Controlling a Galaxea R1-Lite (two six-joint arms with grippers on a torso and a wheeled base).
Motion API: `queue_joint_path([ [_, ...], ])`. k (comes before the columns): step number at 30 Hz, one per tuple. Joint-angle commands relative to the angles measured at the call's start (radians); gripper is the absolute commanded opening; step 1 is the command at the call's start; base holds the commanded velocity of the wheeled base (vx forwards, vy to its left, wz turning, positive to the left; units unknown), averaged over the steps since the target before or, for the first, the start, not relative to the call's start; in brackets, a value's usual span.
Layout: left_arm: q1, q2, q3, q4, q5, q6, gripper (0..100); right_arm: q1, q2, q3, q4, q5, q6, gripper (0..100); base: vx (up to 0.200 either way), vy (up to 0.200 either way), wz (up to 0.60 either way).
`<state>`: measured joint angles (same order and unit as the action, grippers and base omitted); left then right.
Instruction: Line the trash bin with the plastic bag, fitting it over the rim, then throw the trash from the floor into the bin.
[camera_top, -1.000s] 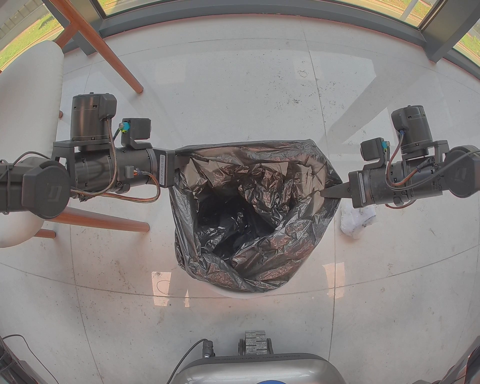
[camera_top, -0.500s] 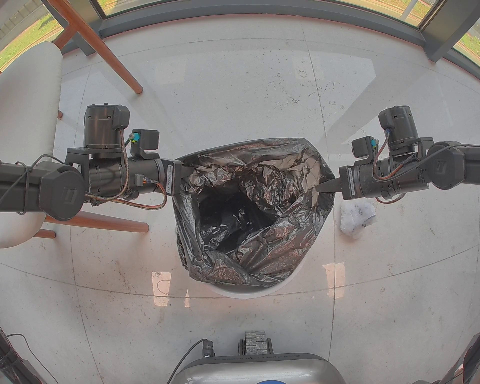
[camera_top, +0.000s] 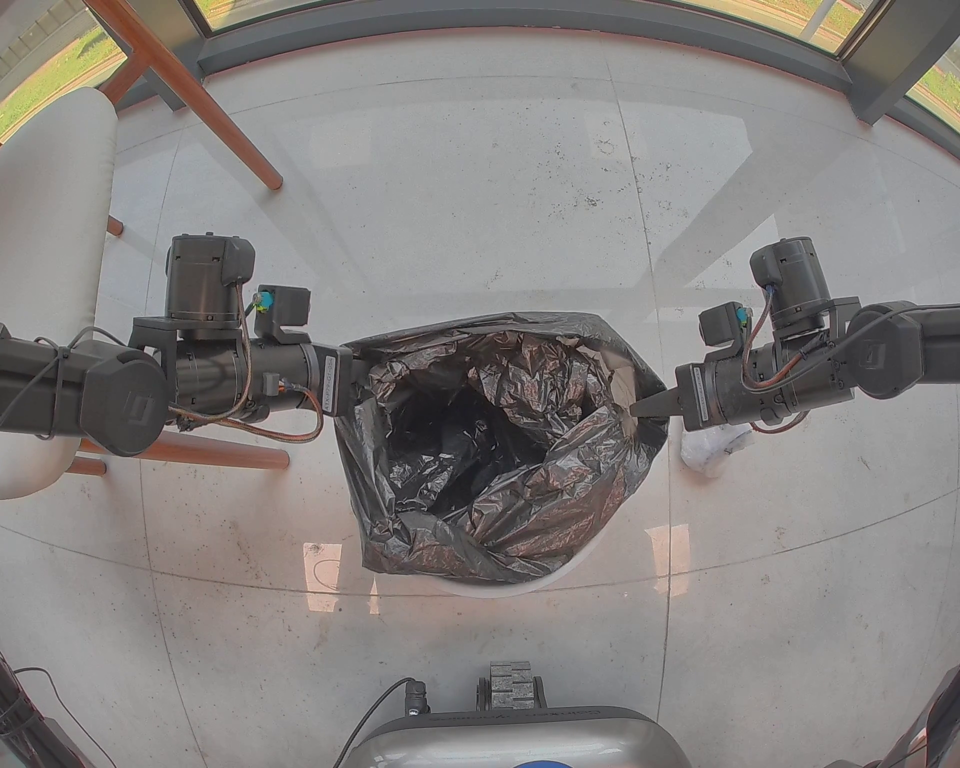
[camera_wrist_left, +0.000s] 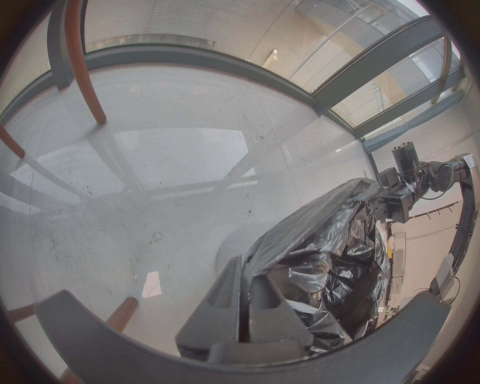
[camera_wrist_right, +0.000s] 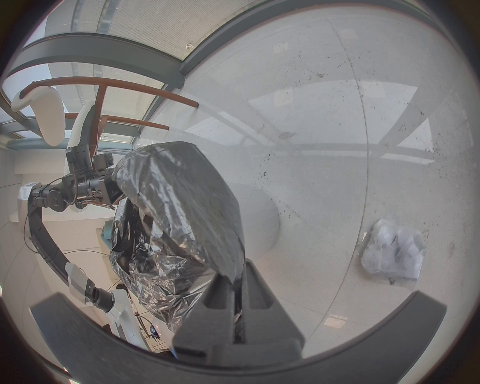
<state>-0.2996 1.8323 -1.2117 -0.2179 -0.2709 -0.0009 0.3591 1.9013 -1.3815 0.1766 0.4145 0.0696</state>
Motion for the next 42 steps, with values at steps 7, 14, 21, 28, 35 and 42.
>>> queue_joint_path([
  [7, -0.019, -0.114, 0.13, -0.005, -0.001, 0.001, 0, 0.003, -0.084, 0.102, -0.005, 0.009, -0.002, 0, 0.0, 0.0, 0.0],
  [14, -0.05, -0.171, 0.185, -0.009, 0.009, 0.01, 0, 0.003, -0.102, 0.122, -0.008, 0.009, -0.004, 0, 0.0, 0.0, 0.0],
  [21, -0.052, -0.173, 0.213, -0.009, 0.033, 0.096, 0, 0.004, -0.103, 0.134, -0.012, 0.006, -0.004, 0, 0.0, 0.0, 0.0],
  [28, -0.075, -0.177, 0.215, -0.009, 0.036, 0.096, 0, 0.006, -0.137, 0.148, -0.006, 0.006, -0.004, 100, 0.0, 0.0, 0.0],
  [35, -0.081, -0.206, 0.216, -0.008, 0.042, 0.096, 0, -0.005, -0.246, 0.217, -0.006, 0.001, 0.004, 100, 0.0, 0.0, 0.0],
  [42, -0.079, -0.226, 0.218, 0.002, 0.068, 0.096, 0, -0.017, -0.35, 0.323, -0.011, 0.007, 0.004, 100, 0.0, 0.0, 0.0],
])
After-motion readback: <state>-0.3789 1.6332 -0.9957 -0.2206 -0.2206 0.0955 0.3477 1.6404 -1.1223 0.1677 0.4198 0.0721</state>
